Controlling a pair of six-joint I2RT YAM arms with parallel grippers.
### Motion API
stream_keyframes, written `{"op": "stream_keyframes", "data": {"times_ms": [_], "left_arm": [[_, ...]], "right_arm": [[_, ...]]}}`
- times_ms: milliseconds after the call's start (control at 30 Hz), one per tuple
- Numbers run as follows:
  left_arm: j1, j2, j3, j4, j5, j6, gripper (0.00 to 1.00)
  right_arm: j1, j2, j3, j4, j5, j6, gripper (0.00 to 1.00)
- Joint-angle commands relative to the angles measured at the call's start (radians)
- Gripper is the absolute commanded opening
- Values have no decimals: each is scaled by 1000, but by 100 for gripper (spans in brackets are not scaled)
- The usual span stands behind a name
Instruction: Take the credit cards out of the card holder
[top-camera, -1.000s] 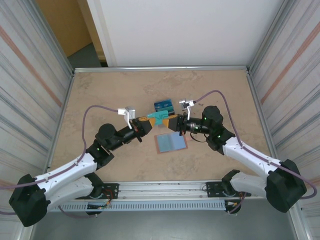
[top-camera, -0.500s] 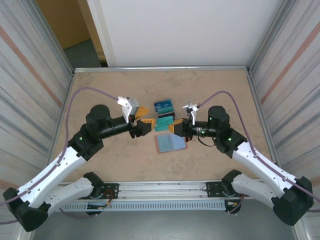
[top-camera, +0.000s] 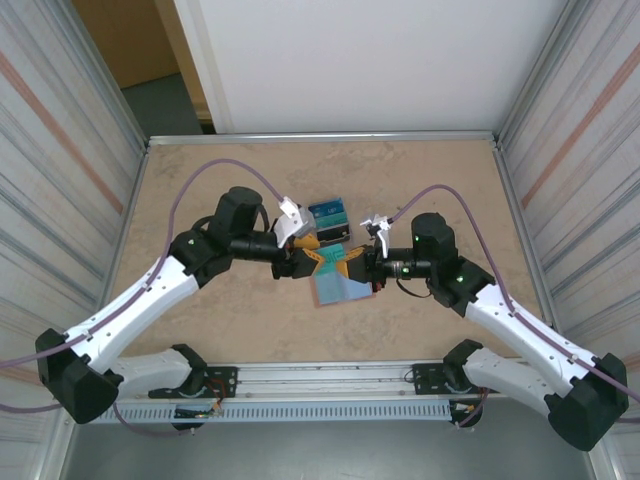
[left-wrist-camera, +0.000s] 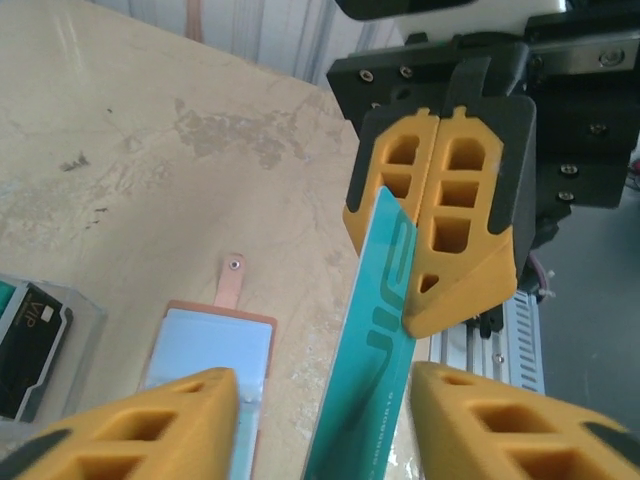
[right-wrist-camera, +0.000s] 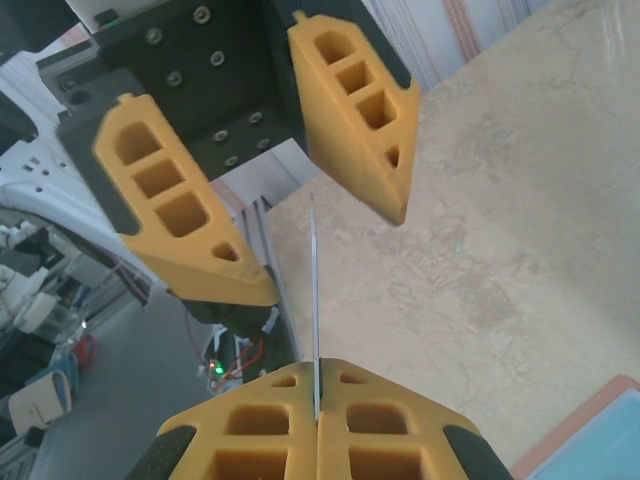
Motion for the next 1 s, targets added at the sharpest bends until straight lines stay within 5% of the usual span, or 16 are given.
{"op": "stream_keyframes", "data": {"times_ms": [0,133,233,400,433,467,500,967], "left_arm": [[3,10,40,-26,77,39,34],[3,17,41,-26,81,49,0],[3,11,36,-20,26,66,0],[6,29,25,10,-130,162,0],[6,41,25,20,-163,186,0],[9,58,26,34,-202,209,0],[15,79,31,45,-228,229,0],[107,505,213,180,-241,403,0]], "right_arm": [[7,-21,38,-13,-19,-34,0],[7,-26,38,-21,-5,-44,8],[8,-42,38,-45,47,-52,42],[0,-95,41,-126,229,-57,64],[-3,-106,43,-143,263,-51,72],[-5,-117,48,-160,304,-44,93],[-7,-126,53,-180,335,-40,99],[-23,-215,68,-310,688,29,99]]}}
